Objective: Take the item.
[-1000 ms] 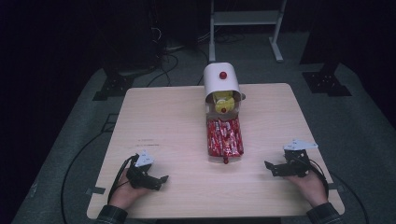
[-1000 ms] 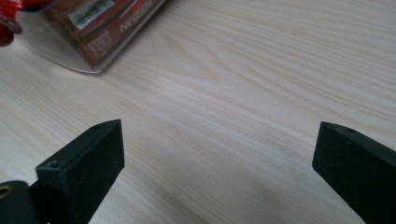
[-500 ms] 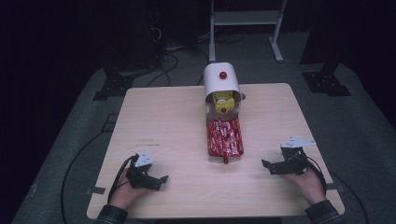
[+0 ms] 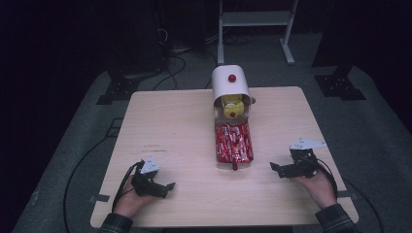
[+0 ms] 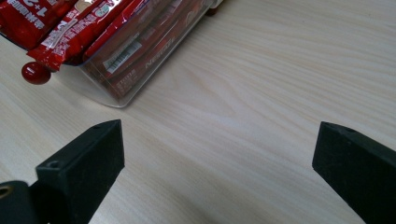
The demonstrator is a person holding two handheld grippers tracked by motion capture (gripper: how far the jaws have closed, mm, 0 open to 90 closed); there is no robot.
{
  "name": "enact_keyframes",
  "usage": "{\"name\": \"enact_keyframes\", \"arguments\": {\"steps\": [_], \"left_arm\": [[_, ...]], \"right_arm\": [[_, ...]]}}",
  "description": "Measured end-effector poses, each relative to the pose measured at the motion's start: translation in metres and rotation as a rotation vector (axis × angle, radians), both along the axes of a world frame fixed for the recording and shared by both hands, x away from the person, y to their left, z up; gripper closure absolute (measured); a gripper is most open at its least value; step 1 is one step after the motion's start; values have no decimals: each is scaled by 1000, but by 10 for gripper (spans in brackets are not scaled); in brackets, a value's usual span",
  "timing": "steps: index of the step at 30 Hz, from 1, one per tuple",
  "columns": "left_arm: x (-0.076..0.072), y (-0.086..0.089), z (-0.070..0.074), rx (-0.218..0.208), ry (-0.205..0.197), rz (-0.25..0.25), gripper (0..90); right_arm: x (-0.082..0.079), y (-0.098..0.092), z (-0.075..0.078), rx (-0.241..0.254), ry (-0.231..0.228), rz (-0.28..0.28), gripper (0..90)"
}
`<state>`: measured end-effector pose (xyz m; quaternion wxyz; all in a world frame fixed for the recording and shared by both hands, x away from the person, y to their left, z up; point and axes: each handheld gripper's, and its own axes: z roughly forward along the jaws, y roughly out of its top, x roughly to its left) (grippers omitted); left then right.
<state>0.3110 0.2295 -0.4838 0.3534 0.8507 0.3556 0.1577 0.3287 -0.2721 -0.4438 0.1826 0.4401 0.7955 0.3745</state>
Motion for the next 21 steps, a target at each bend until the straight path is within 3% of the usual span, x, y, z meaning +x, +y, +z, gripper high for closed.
{"name": "enact_keyframes", "arguments": {"steps": [21], "left_arm": [[0, 0, 0, 0, 0, 0, 0]], "right_arm": [[13, 9, 9, 4, -7, 7, 14]]}}
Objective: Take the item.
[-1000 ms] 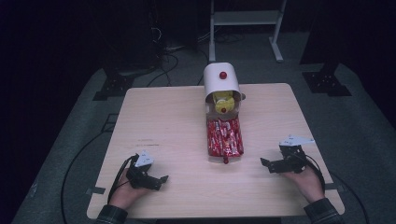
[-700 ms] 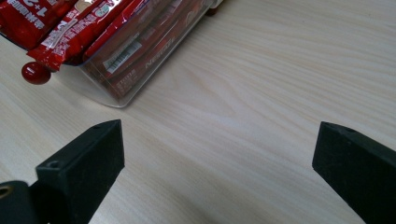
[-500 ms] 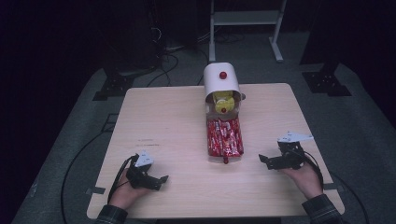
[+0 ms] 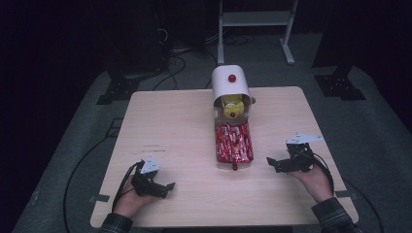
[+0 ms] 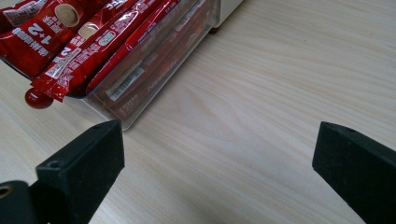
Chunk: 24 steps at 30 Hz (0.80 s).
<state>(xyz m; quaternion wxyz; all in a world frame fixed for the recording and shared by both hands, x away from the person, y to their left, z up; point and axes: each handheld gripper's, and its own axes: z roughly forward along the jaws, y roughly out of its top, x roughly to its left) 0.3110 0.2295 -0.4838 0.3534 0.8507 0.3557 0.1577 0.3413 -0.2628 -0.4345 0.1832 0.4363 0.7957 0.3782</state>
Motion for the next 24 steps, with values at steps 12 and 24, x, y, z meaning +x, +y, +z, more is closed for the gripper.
{"name": "enact_keyframes", "arguments": {"steps": [12, 24], "left_arm": [[0, 0, 0, 0, 0, 0, 0], [0, 0, 0, 0, -1, 0, 0]], "right_arm": [[7, 5, 5, 8, -1, 8, 14], [14, 10, 15, 20, -14, 17, 14]]}}
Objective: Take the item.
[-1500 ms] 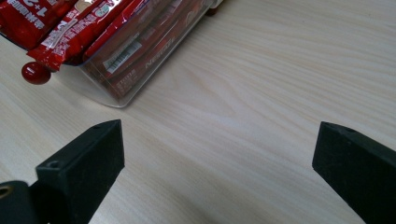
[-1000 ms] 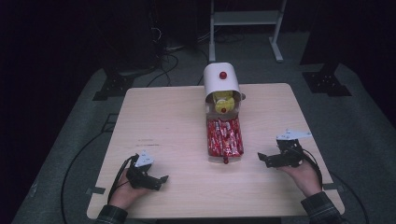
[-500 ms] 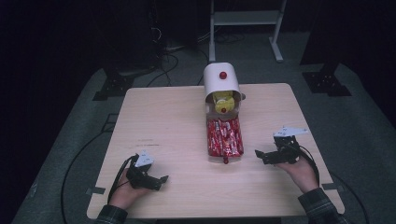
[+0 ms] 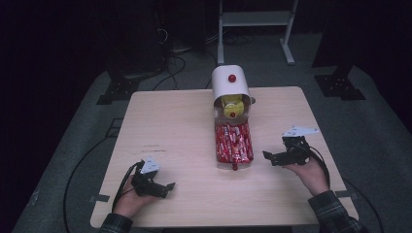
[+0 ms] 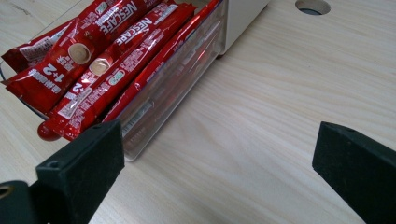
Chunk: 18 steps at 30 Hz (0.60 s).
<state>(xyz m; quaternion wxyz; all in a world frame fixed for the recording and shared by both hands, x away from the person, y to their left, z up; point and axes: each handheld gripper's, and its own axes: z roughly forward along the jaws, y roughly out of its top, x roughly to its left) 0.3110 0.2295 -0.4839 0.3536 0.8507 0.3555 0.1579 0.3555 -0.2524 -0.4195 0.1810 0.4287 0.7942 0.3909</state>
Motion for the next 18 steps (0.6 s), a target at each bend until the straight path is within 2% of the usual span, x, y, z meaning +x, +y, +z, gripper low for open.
{"name": "enact_keyframes", "arguments": {"steps": [9, 14, 18], "left_arm": [[0, 0, 0, 0, 0, 0, 0], [0, 0, 0, 0, 0, 0, 0], [0, 0, 0, 0, 0, 0, 0]], "right_arm": [[5, 5, 5, -3, -2, 16, 14], [7, 7, 6, 21, 1, 26, 14], [10, 10, 7, 8, 7, 35, 14]]}}
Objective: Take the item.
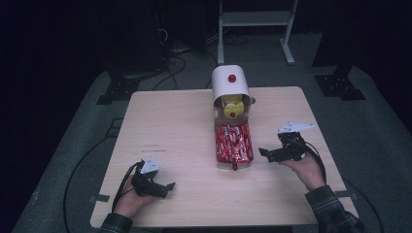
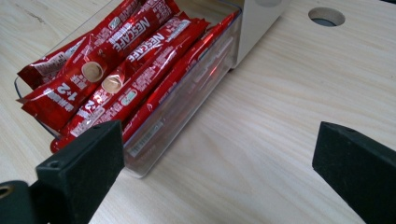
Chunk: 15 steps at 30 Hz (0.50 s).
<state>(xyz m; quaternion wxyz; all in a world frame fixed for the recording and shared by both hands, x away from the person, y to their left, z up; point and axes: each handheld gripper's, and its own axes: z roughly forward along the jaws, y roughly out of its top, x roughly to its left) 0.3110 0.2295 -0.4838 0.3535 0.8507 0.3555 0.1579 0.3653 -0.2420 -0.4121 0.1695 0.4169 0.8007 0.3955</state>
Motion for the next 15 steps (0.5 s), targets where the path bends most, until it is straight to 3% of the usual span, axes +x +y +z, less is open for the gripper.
{"name": "enact_keyframes", "arguments": {"steps": [8, 15], "left_arm": [[0, 0, 0, 0, 0, 0, 0], [0, 0, 0, 0, 0, 0, 0]], "right_arm": [[5, 8, 5, -10, -2, 13, 15], [9, 14, 4, 21, 1, 35, 47]]}}
